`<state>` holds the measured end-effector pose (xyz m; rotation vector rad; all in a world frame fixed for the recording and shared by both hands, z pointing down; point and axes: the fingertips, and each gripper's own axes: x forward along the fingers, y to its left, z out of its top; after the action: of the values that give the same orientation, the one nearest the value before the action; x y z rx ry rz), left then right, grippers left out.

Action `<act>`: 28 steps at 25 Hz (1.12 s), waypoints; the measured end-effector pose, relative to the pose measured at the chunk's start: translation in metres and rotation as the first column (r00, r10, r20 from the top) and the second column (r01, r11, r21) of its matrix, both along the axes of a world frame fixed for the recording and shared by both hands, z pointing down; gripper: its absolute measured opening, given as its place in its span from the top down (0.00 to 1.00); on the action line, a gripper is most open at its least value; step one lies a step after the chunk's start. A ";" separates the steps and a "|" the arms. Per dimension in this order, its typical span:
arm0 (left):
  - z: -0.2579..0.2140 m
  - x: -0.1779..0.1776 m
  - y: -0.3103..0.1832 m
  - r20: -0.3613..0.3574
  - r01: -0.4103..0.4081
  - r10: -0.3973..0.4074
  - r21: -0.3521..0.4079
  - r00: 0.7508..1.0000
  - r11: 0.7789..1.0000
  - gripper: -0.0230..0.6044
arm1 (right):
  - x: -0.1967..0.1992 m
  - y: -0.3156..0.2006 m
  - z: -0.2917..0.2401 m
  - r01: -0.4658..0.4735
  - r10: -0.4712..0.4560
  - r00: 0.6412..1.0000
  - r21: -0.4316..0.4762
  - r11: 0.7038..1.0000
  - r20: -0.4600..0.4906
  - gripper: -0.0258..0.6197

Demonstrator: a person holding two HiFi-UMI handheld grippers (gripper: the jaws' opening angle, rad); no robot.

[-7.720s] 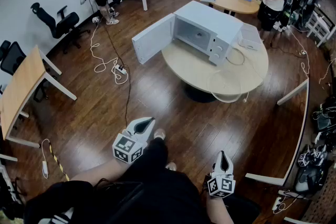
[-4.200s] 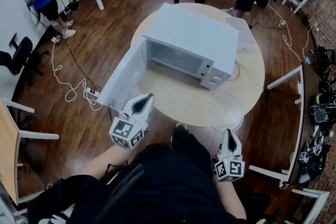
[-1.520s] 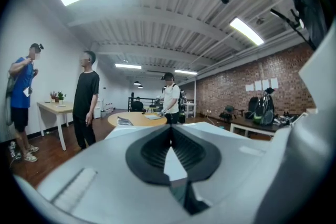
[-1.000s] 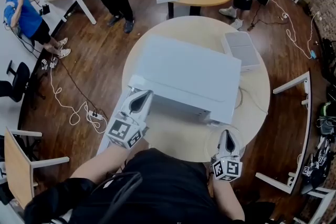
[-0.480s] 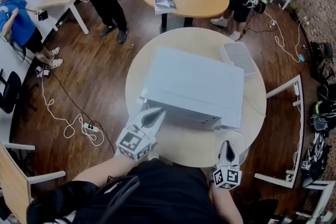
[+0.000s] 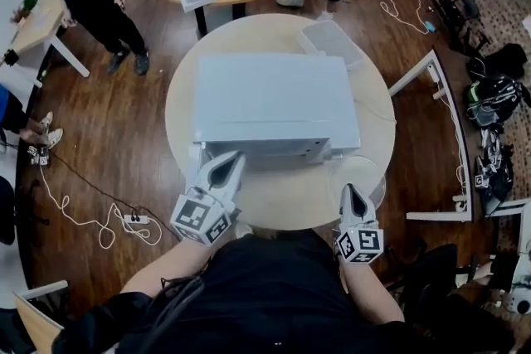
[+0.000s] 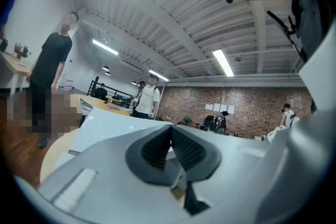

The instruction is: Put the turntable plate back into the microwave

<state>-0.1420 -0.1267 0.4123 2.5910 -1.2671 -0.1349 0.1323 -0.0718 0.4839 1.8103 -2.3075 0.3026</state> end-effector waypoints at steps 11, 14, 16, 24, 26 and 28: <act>-0.002 -0.014 0.003 -0.047 -0.014 0.013 -0.022 0.999 1.000 0.95 | -0.010 -0.012 0.016 -0.016 0.017 1.000 -0.022 1.000 0.009 0.96; -0.012 -0.011 0.004 -0.060 -0.003 0.004 0.014 0.998 1.000 0.95 | 0.001 -0.016 0.027 -0.014 0.014 1.000 -0.038 0.999 0.000 0.96; -0.018 -0.012 0.001 -0.064 0.020 -0.019 0.014 0.998 1.000 0.95 | 0.007 -0.020 0.030 -0.001 0.000 1.000 -0.046 0.999 -0.019 0.96; -0.013 0.001 -0.001 -0.015 0.055 -0.054 0.012 0.998 0.998 0.95 | 0.045 -0.020 0.047 0.099 -0.103 0.990 -0.043 0.994 -0.099 0.96; -0.013 0.012 -0.002 0.003 0.047 -0.047 0.020 0.999 0.999 0.95 | 0.060 -0.012 0.062 0.134 -0.144 0.977 -0.073 0.988 -0.158 0.96; -0.017 0.022 0.000 0.025 0.034 -0.035 0.028 0.999 0.999 0.95 | 0.068 -0.002 0.080 0.165 -0.183 0.965 -0.111 0.980 -0.189 0.96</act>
<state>-0.1197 -0.1264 0.3956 2.6031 -1.3287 -0.1270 0.2006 -0.0734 0.5635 1.5067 -2.2521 0.1903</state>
